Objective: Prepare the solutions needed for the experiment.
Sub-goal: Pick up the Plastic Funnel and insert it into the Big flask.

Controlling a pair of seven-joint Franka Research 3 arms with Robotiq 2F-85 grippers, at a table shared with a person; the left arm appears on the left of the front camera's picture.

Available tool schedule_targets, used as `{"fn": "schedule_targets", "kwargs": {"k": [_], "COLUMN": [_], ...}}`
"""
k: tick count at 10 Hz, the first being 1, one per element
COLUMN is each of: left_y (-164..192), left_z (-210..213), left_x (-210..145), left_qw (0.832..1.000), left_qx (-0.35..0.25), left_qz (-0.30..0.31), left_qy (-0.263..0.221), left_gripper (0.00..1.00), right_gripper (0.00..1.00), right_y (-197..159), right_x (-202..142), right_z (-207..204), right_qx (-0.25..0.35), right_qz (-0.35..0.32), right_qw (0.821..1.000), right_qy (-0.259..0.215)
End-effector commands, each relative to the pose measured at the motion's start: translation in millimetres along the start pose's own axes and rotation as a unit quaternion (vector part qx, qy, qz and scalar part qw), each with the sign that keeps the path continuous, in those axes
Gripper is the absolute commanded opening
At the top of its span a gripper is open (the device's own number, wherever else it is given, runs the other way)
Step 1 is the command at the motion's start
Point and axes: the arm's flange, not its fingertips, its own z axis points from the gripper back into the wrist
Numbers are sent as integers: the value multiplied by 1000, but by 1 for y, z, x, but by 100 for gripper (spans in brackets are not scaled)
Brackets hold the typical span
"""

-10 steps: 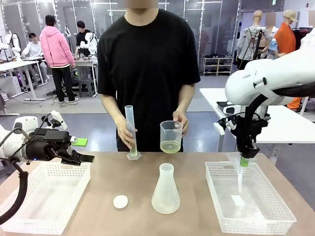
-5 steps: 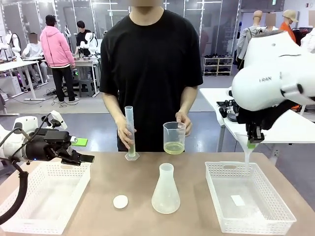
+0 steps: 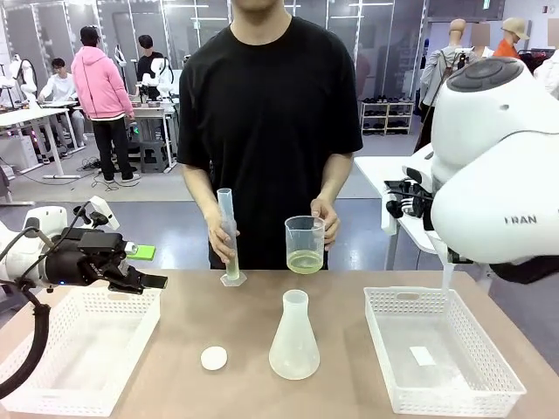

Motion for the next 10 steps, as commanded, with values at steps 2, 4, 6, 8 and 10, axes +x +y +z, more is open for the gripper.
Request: {"fn": "schedule_targets", "kwargs": {"k": [2,4,6,8,10], "left_y": [-2,-2,-2,-2,-2], "left_z": [1,1,1,1,1], "left_x": [0,0,0,0,0], "left_qw": [1000,1000,1000,1000,1000], "left_qx": [-4,-4,-4,-4,-4], "left_qz": [-3,-3,-3,-3,-3], "left_qy": [7,7,7,7,7], "left_gripper": [100,100,100,100,100], "right_gripper": [2,2,2,5,5], "right_y": [0,0,0,-2,-4], "right_x": [0,0,0,16,42], "right_z": [0,0,0,5,21], "right_qx": [0,0,0,-35,-91], "right_qz": [0,0,0,47,109], "right_qw": [1000,1000,1000,998,987], "right_qy": [0,0,0,-39,-78]}}
